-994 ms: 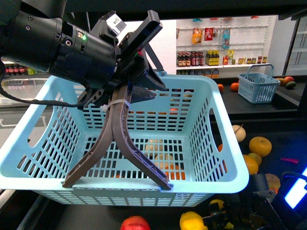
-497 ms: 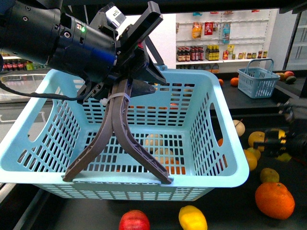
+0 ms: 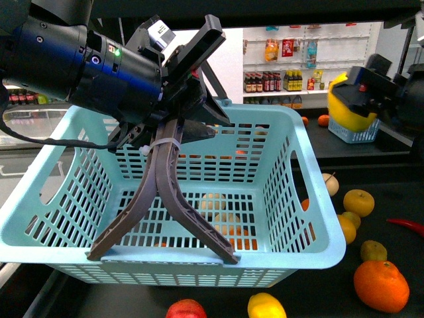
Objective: Pick lemon from shelf
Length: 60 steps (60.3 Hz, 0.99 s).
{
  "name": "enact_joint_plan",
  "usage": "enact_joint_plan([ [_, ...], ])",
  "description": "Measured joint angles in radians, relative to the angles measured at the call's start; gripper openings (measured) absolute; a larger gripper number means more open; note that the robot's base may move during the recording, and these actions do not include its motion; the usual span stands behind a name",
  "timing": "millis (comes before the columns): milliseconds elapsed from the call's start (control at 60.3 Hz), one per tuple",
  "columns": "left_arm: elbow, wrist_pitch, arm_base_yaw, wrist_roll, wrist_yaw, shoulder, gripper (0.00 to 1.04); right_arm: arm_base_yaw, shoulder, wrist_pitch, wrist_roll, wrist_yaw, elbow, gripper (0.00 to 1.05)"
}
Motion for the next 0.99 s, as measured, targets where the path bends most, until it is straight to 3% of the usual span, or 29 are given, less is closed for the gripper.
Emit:
enact_joint_plan([
  [149,0.0,0.0,0.0,0.0,0.0,0.0,0.27,0.112,0.014,0.017,-0.013,-0.005,-0.032,0.47],
  [315,0.0,0.0,0.0,0.0,0.0,0.0,0.27,0.157,0.069,0.026,-0.051,0.032,-0.027,0.47],
  [630,0.0,0.0,0.0,0.003,-0.001,0.0,0.27,0.165,0.124,0.074,-0.064,0.035,-0.019,0.93],
  [680,0.0,0.0,0.0,0.0,0.001,0.003,0.27,0.155,0.124,0.09,-0.047,0.027,-0.017,0.99],
  [796,0.0,0.0,0.0,0.002,0.0,0.003,0.27,0.101,0.124,0.106,0.008,0.031,0.009,0.97],
  [994,0.0,0.0,0.0,0.002,-0.003,0.003,0.27,-0.094,0.193,0.11,0.058,0.108,0.115,0.97],
])
